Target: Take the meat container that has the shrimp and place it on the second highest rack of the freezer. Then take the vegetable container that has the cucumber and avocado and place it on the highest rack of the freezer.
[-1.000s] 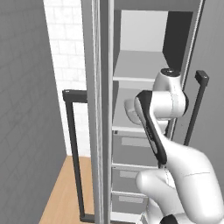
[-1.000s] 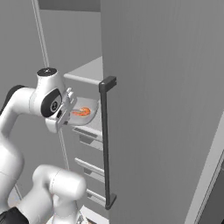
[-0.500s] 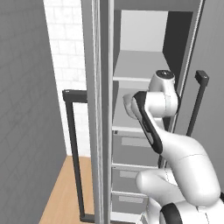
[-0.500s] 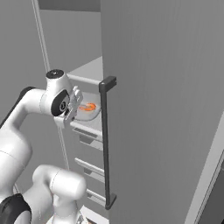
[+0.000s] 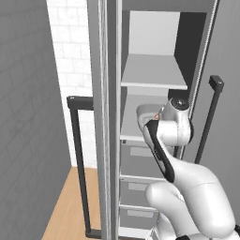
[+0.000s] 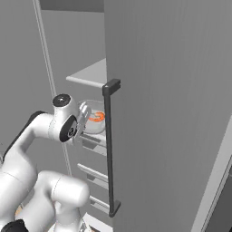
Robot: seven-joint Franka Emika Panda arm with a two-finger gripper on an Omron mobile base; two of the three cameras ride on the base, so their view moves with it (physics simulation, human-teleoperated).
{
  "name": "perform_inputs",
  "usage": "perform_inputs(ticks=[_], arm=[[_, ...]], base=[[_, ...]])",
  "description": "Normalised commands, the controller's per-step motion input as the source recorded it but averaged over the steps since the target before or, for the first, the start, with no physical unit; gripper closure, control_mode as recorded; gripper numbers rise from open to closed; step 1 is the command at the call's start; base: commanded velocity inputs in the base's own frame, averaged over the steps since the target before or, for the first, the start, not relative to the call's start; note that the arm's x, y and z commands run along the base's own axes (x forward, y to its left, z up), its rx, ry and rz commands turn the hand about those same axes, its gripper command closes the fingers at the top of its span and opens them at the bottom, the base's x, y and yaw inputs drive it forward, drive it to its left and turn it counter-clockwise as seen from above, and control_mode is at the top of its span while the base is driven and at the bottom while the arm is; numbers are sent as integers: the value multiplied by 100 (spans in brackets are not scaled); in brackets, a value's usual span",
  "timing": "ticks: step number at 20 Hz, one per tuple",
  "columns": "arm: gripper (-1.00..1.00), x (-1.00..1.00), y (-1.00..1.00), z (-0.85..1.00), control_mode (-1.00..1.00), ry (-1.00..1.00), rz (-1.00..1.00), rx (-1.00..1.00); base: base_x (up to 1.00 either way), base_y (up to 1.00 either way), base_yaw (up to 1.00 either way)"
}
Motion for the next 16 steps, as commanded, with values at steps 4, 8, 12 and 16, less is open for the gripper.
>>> perform_inputs(ticks=[4, 8, 12, 16], arm=[[100, 37, 0, -18, -100, -2, -2, 0], [100, 48, -10, -7, -100, 0, -4, 0], [100, 45, -18, 0, -100, 0, -4, 0], [100, 43, -22, 0, -100, 0, -1, 0]], base=[[0, 0, 0], [0, 0, 0], [0, 0, 0], [0, 0, 0]])
